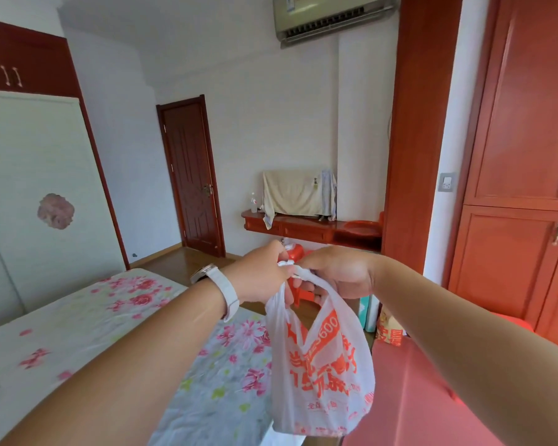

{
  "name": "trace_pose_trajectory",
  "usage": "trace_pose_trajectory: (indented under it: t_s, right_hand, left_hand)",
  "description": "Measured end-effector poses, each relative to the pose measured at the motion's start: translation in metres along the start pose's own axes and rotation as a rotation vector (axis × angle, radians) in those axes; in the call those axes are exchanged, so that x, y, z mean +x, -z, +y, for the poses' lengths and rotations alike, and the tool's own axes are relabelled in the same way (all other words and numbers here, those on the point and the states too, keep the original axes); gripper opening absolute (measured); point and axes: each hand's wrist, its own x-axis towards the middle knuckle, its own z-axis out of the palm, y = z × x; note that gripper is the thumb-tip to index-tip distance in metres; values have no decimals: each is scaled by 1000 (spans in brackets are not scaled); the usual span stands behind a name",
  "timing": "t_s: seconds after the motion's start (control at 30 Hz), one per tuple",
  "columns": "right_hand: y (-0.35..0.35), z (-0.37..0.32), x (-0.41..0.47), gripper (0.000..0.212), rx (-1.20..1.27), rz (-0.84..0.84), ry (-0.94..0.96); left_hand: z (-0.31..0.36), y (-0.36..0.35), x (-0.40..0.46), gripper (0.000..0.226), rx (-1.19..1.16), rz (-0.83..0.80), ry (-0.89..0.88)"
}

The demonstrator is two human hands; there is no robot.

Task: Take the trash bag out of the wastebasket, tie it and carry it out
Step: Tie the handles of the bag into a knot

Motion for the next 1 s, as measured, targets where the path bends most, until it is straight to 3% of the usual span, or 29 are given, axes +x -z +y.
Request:
trace_pose_trajectory:
  t_s: [0.27,0.33,0.43,0.53,0.67,0.8,1.0]
  right_hand:
    - [3,2,-15,60,-57,117,54]
    - [-1,1,-19,52,-155,287,85]
    - [-3,5,-22,23,-429,649,261]
    - [-10,10,-29,12,-506,655,384]
    - [-25,12,-25,14,-599,634,382]
    - [-29,14,-15,15,-513,782,397]
    - [-23,20,-11,16,71,721,322]
  left_hand:
    - [5,-5,-1,22,-509,-136,59]
    - [3,-5,-1,24,-632,-171,80]
    - [-2,-6,2,24,-757,-162,93]
    - [-6,-6,7,23,-886,-150,113]
    - [-6,-7,9,22,-982,-164,116]
    - [-7,-8,8,20,-1046,-163,114]
    - [-15,-18,4,18,-987,-156,25]
